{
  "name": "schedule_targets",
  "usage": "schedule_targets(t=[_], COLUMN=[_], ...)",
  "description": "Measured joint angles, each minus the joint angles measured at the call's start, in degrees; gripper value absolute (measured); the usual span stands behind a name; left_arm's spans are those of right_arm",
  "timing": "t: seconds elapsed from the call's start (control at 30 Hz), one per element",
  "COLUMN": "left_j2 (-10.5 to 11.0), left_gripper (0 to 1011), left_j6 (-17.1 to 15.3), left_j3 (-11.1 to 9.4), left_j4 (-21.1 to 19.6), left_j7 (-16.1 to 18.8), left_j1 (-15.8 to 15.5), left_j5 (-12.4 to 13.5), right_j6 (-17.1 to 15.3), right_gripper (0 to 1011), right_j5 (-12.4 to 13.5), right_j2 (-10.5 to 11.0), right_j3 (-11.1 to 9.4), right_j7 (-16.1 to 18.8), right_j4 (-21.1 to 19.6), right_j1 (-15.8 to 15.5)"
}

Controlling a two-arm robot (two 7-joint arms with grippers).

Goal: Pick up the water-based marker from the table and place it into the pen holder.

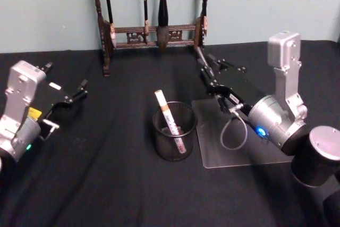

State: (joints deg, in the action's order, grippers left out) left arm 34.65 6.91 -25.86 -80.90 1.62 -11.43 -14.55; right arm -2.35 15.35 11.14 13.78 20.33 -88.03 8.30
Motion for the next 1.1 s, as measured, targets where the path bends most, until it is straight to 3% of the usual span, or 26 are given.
schedule_targets(t=[0.17,0.33,1.1], left_j2=[0.0,0.0,0.0], left_gripper=[1001,1001,1001], left_j6=[0.0,0.0,0.0], left_j3=[0.0,0.0,0.0], left_j4=[0.0,0.0,0.0], left_j7=[0.0,0.0,0.0], left_j1=[0.0,0.0,0.0], left_j5=[0.0,0.0,0.0], right_j6=[6.79,10.12,10.89], right_gripper=[243,242,243], right_j5=[2.37,2.87,4.64], right_j2=[-0.98,-1.17,-0.74], right_j3=[1.21,2.94,8.32], right_j7=[2.3,3.4,3.23], right_j4=[0.33,0.95,4.16], right_j1=[-0.93,-1.24,0.46])
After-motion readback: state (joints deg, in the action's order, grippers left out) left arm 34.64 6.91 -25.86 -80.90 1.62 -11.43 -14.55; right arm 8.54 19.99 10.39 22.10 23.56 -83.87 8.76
